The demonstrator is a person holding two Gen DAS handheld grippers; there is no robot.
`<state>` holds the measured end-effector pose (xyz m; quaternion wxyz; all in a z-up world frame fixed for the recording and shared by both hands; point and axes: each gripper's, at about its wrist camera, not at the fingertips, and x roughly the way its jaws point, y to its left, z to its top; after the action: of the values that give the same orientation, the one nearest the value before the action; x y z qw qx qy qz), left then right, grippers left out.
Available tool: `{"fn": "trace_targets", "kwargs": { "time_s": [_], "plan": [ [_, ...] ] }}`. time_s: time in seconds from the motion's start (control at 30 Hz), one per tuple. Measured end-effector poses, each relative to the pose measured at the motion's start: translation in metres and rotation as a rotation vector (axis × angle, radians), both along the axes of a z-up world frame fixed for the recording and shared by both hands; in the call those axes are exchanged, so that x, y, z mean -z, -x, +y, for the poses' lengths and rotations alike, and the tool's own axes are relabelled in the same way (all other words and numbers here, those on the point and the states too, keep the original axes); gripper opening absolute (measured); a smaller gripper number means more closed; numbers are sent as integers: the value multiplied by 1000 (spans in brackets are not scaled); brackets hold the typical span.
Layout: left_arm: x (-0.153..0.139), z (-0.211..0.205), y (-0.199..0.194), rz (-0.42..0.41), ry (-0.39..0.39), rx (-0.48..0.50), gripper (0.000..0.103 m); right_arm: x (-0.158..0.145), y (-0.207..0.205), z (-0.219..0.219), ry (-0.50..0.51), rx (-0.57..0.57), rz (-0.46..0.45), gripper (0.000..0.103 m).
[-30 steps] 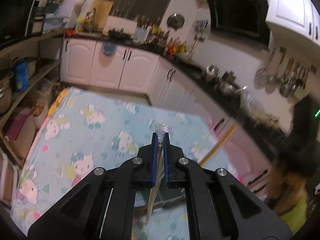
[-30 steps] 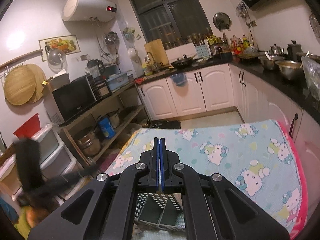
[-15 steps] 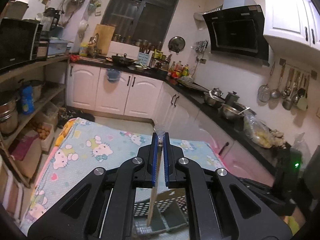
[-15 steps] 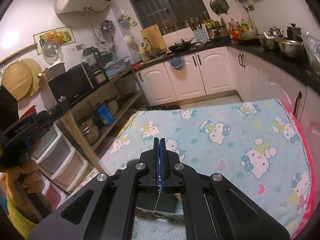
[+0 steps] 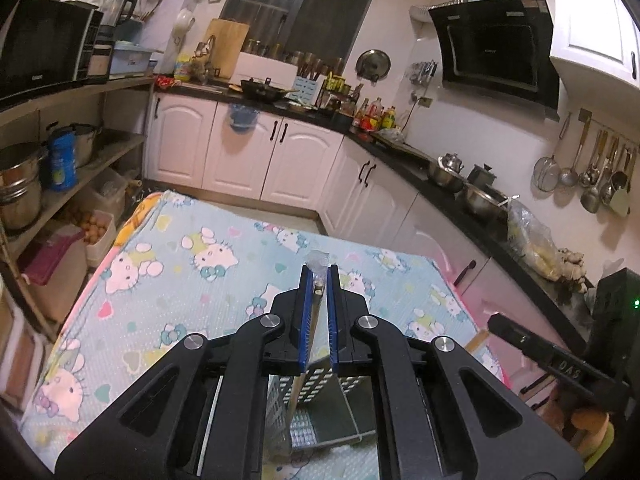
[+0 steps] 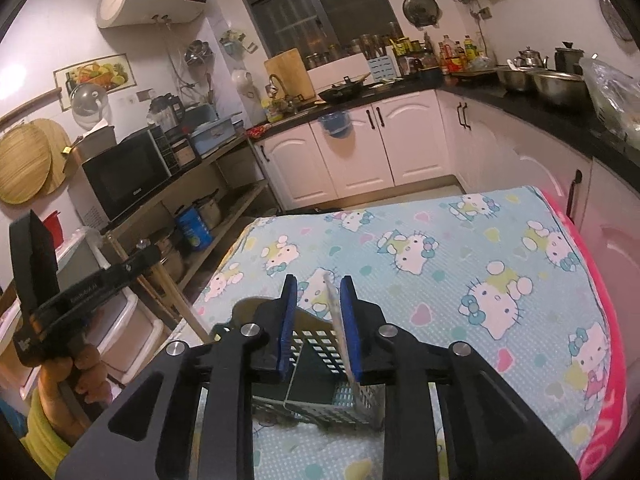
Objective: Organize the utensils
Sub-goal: 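Lower the chopstick into the caddy and open the left gripper while the right gripper releases its chopstick, then withdraw both grippers from the caddy back toward the chopstick pile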
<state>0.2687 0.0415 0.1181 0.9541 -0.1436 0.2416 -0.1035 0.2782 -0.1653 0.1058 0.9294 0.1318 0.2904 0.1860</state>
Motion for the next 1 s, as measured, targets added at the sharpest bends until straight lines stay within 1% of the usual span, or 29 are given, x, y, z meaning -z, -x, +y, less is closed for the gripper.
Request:
{"fn": "trace_targets", "kwargs": {
  "time_s": [0.07,0.17,0.4,0.47,0.5,0.57,0.6,0.67,0.8,0.87,1.0],
  "plan": [
    [5,-1,1,11,-4,-4,2,2,3,-3,-5,5,3,27],
    [10,0,3,23,-3,-7,2,4,8,-6,9,21,0,32],
    [19,1,12,44,-10,-11,8,11,23,-8,39,36,2,39],
    [21,2,16,49,-13,-11,16,13,27,-9,44,36,3,40],
    [22,3,18,51,-14,-12,18,14,29,-9,47,36,6,40],
    [25,4,22,57,-16,-14,26,17,35,-11,47,36,9,42],
    [25,5,24,59,-14,-14,27,18,38,-11,47,35,11,42],
    [27,7,29,62,-13,-18,36,20,42,-11,49,36,13,43],
    [30,12,39,66,-5,-27,46,24,55,-12,56,31,16,46],
    [32,14,44,68,-2,-30,56,25,61,-11,65,30,15,47],
    [38,20,58,73,8,-44,65,28,73,-9,74,23,16,50]
  ]
}}
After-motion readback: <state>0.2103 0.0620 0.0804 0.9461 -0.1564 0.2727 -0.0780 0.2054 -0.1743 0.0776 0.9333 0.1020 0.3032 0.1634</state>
